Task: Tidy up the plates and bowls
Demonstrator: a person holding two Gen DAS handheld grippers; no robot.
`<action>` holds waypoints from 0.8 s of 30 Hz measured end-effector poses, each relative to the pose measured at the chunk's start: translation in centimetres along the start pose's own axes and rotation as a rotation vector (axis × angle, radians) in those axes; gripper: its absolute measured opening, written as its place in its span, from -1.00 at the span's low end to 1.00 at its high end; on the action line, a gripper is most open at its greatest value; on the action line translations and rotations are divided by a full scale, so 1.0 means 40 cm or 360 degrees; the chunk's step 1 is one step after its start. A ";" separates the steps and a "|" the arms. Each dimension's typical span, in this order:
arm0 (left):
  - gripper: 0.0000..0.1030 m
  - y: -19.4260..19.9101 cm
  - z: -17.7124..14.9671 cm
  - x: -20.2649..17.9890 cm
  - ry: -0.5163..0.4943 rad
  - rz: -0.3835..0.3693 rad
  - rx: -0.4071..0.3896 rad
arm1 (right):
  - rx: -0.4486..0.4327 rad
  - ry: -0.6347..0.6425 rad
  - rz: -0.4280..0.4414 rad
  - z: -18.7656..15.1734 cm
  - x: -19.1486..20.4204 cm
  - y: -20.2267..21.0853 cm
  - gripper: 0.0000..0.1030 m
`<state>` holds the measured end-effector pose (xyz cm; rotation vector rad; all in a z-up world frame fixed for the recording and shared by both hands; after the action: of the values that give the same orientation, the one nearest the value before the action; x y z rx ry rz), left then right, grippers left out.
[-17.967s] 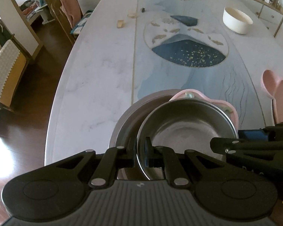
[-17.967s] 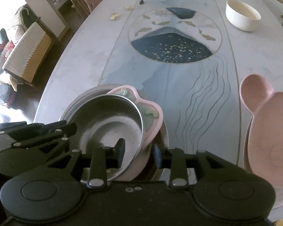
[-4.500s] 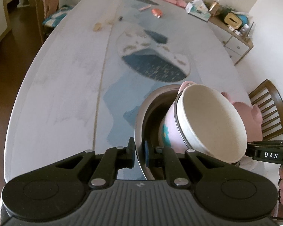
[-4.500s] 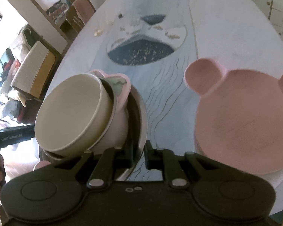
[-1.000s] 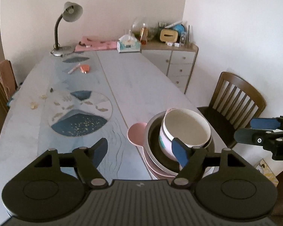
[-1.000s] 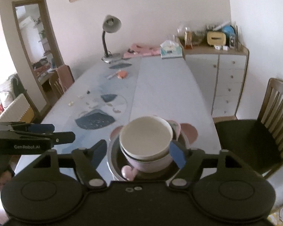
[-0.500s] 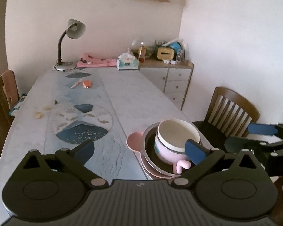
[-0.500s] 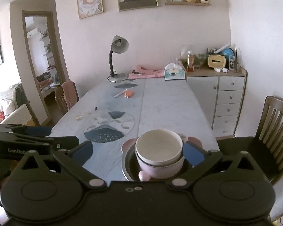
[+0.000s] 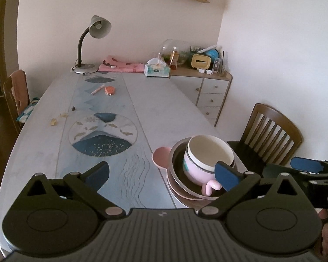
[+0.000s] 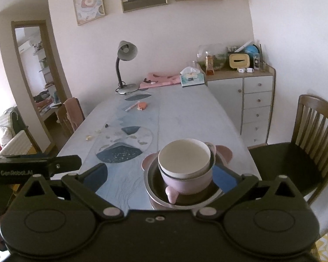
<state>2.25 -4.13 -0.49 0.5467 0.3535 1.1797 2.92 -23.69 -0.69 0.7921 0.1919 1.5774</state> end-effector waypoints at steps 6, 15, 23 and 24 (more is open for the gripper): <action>1.00 0.003 -0.006 -0.013 -0.0022 -0.0025 0.0014 | 0.0004 -0.0049 -0.0051 -0.004 -0.007 0.001 1.00; 1.00 -0.002 -0.014 -0.043 -0.0047 -0.0071 0.0050 | 0.0044 -0.0096 -0.0109 -0.015 -0.022 0.013 1.00; 1.00 -0.011 0.000 -0.065 -0.0066 -0.0060 0.0060 | 0.0066 -0.0050 -0.0090 -0.003 -0.024 0.007 1.00; 1.00 -0.013 0.004 -0.067 -0.0062 -0.0056 0.0061 | 0.0068 -0.0045 -0.0083 0.000 -0.026 0.006 1.00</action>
<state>1.78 -6.80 -0.71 0.5938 0.3518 1.1285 2.68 -24.71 -0.96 0.8357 0.2244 1.5162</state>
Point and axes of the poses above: each gripper's, at about its wrist camera, not at the fingertips, and y roughly against the way its jaws point, x to its left, z to its top, the point moved 5 cm from there along -y, roughly the way its jaws point, and after that the axes turned 12 degrees about -y, right-handed, at the moved point
